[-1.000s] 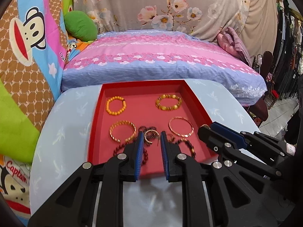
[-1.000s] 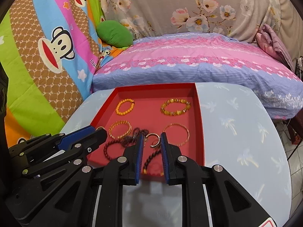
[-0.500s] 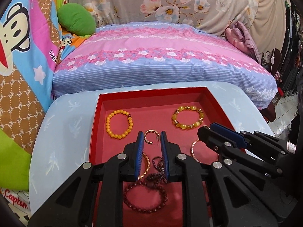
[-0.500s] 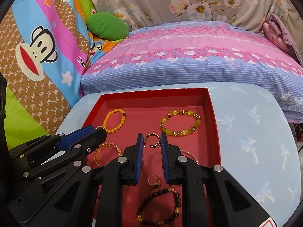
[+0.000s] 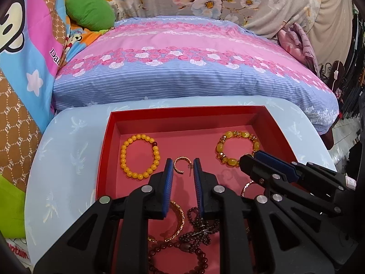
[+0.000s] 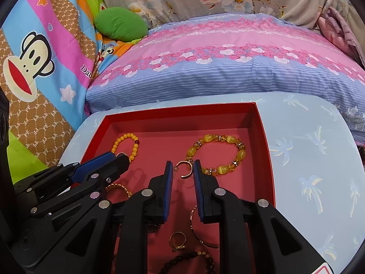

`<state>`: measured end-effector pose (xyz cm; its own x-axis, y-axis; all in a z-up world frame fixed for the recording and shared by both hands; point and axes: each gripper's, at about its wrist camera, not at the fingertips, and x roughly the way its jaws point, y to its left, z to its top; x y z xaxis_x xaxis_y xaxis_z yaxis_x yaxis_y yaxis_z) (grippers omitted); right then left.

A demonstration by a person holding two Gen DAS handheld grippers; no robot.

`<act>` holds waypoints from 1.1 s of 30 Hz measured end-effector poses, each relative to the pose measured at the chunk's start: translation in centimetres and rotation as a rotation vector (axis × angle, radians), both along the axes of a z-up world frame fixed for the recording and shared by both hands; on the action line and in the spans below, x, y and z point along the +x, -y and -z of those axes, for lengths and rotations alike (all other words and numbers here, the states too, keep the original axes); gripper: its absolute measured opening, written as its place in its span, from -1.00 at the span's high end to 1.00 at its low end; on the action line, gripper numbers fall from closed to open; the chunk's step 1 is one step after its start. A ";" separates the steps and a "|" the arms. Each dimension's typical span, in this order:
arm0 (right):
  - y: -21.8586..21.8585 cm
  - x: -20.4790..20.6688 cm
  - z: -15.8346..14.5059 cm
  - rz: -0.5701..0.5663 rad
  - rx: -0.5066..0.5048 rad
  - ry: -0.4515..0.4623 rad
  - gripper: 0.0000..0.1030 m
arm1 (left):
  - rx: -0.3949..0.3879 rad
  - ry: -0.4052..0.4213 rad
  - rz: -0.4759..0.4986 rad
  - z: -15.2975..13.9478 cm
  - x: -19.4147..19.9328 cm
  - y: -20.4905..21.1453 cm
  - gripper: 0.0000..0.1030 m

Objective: Organize jewelry

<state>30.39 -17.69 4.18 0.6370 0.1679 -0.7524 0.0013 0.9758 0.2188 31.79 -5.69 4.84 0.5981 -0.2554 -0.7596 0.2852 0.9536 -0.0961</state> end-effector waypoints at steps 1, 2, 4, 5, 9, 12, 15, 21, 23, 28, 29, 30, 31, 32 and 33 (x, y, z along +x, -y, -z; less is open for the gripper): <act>0.0 0.1 0.1 -0.001 -0.001 -0.005 0.65 | -0.002 -0.004 -0.002 0.1 0.1 0.0 0.66; 0.0 0.2 0.1 -0.002 -0.001 -0.010 0.64 | -0.004 -0.006 -0.004 0.1 0.2 -0.1 0.66; 0.0 0.2 0.2 0.002 0.000 -0.015 0.61 | -0.004 -0.013 -0.011 0.2 0.4 -0.1 0.64; 0.0 0.2 0.2 0.003 -0.001 -0.017 0.61 | -0.001 -0.014 -0.014 0.3 0.4 0.0 0.63; -0.1 0.2 0.2 0.005 -0.014 -0.016 0.61 | 0.009 -0.019 -0.029 0.5 0.5 0.0 0.57; -0.3 0.1 0.1 0.007 -0.029 -0.011 0.60 | 0.016 -0.017 -0.034 0.6 0.5 0.0 0.53; -0.4 -0.1 0.0 0.010 -0.045 -0.005 0.60 | 0.027 -0.008 -0.041 0.6 0.2 -0.1 0.47; -0.1 -1.1 -0.5 0.023 -0.046 0.006 0.59 | 0.042 0.012 -0.042 0.1 -0.7 -0.2 0.34; -0.1 -1.5 -0.7 0.027 -0.046 0.011 0.58 | 0.046 0.021 -0.040 -0.1 -1.2 -0.1 0.34; 0.0 -3.1 -1.4 0.038 -0.051 0.022 0.57 | 0.056 0.039 -0.038 -0.9 -2.7 -0.1 0.31; 0.0 -3.4 -1.5 0.040 -0.049 0.022 0.56 | 0.055 0.041 -0.040 -1.1 -2.9 -0.1 0.29; 0.1 -3.7 -1.6 0.044 -0.045 0.022 0.54 | 0.055 0.046 -0.043 -1.2 -3.3 -0.1 0.26; 0.2 -4.1 -1.8 0.050 -0.041 0.021 0.49 | 0.054 0.048 -0.046 -1.4 -3.6 -0.2 0.23; 0.3 -4.5 -1.9 0.055 -0.039 0.022 0.46 | 0.052 0.051 -0.049 -1.5 -3.9 -0.3 0.21; 0.4 -4.9 -2.0 0.058 -0.038 0.026 0.41 | 0.050 0.054 -0.053 -1.6 -4.3 -0.4 0.17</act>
<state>25.51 -18.12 6.21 0.6641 0.1018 -0.7407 0.0532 0.9817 0.1827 27.45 -5.26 6.46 0.6499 -0.1851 -0.7371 0.2378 0.9707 -0.0341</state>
